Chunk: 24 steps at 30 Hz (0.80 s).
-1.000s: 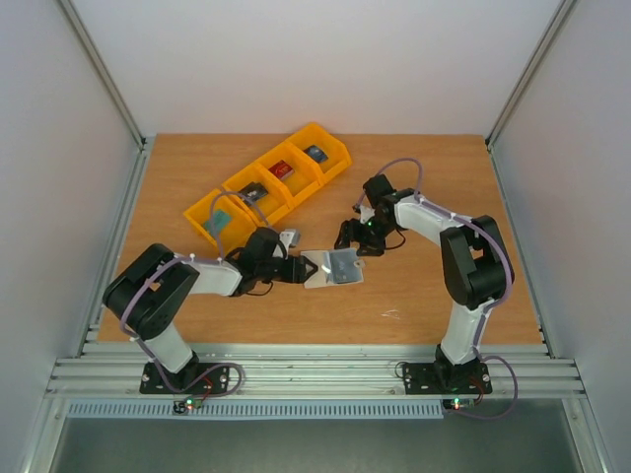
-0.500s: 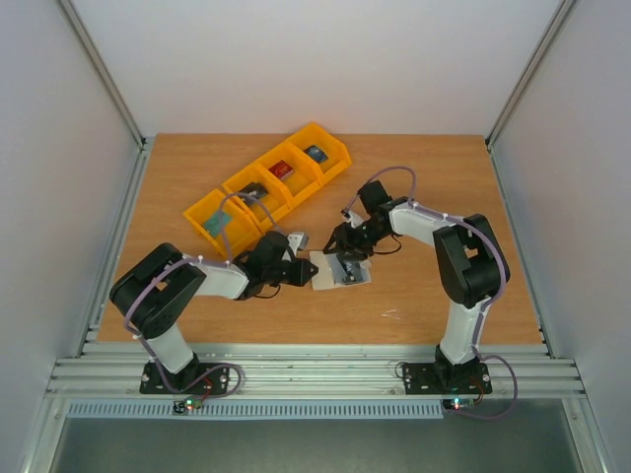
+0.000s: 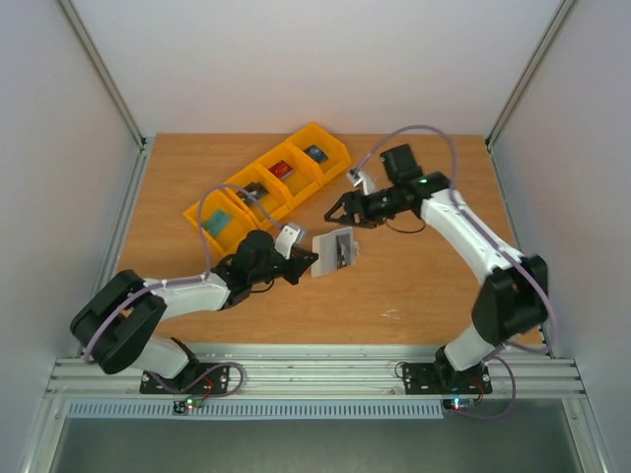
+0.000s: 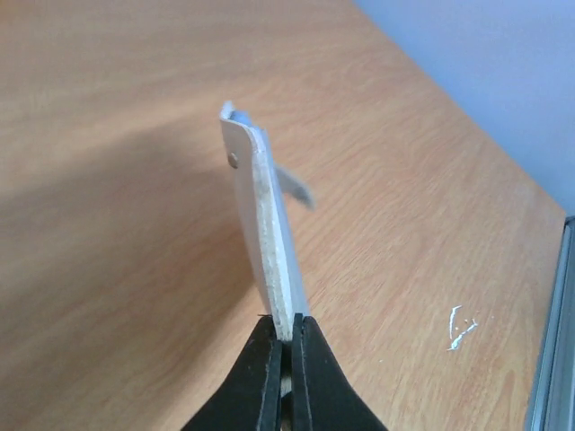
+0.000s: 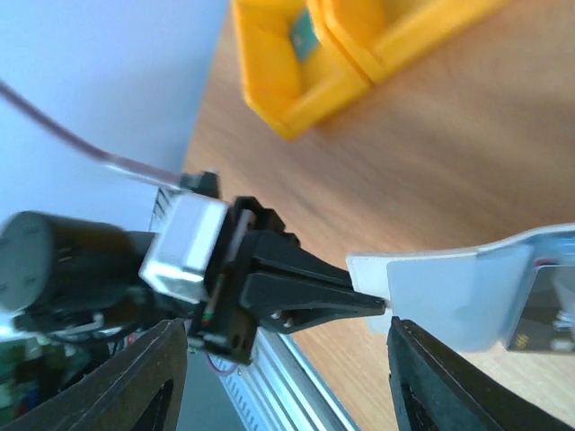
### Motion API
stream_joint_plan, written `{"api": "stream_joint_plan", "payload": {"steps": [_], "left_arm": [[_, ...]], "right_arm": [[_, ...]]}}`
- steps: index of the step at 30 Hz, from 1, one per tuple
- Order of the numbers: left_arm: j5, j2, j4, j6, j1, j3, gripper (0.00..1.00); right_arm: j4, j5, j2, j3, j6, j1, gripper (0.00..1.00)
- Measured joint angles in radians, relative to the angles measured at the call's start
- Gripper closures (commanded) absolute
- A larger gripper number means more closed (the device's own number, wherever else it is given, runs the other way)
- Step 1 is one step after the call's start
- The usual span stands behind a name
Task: Take the credit cards out of the card holder
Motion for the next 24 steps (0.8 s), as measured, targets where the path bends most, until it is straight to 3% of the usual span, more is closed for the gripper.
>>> {"api": "stream_joint_plan", "payload": {"steps": [5, 11, 17, 20, 24], "left_arm": [[0.018, -0.115, 0.025, 0.123, 0.018, -0.035, 1.00], [0.083, -0.267, 0.034, 0.166, 0.076, -0.029, 1.00], [0.162, -0.397, 0.039, 0.174, 0.085, -0.027, 1.00], [0.196, -0.458, 0.035, 0.172, 0.089, -0.021, 1.00], [0.247, -0.511, 0.035, 0.164, 0.097, 0.023, 1.00]], "right_arm": [[-0.117, 0.013, -0.209, 0.085, -0.111, -0.091, 0.29], [-0.154, 0.069, -0.331, 0.049, -0.190, -0.142, 0.22], [-0.145, 0.082, -0.264, -0.010, -0.218, -0.142, 0.08], [-0.112, 0.001, -0.239, -0.010, -0.236, -0.143, 0.02], [-0.087, -0.143, -0.256, 0.030, -0.278, -0.143, 0.02]]}}
